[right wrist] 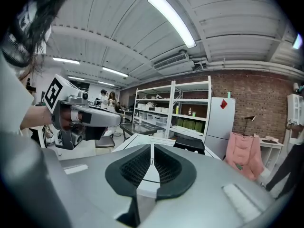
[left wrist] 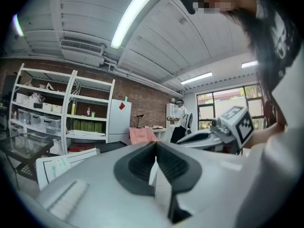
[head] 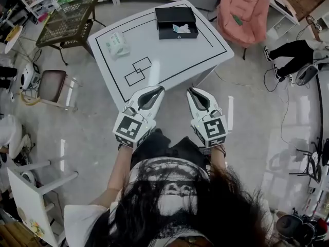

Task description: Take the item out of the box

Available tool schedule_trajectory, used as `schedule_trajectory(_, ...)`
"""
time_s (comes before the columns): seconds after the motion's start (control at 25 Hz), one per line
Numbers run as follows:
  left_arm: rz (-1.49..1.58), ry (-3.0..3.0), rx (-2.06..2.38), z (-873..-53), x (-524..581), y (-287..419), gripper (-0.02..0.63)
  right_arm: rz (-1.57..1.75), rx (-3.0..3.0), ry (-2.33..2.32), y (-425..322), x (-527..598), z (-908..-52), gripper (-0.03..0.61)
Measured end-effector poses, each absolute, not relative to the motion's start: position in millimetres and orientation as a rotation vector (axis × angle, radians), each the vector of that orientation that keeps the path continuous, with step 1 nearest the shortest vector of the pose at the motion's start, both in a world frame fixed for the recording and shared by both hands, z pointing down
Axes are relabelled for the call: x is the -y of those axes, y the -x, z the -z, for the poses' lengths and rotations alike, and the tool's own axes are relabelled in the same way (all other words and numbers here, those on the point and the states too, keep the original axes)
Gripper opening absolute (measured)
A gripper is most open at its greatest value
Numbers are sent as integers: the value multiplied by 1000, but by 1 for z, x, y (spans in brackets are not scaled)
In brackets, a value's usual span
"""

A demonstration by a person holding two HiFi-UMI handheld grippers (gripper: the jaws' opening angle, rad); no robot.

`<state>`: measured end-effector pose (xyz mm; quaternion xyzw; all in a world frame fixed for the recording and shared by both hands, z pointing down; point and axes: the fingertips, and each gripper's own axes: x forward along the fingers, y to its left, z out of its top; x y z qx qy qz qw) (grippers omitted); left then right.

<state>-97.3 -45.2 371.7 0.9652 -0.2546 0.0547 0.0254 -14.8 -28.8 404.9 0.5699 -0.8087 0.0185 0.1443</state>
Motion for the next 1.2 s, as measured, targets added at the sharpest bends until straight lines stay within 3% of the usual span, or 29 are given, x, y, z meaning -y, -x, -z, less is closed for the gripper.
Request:
schedule_trajectory(0.72,-125,-2936,756,-388,92,100,0,-82,2277,-1594,21,77,-419,14)
schedule_trajectory(1.2,-198,-2893,861,-403,165,64,0,-98,2324,-1557,-34,168,-437,25)
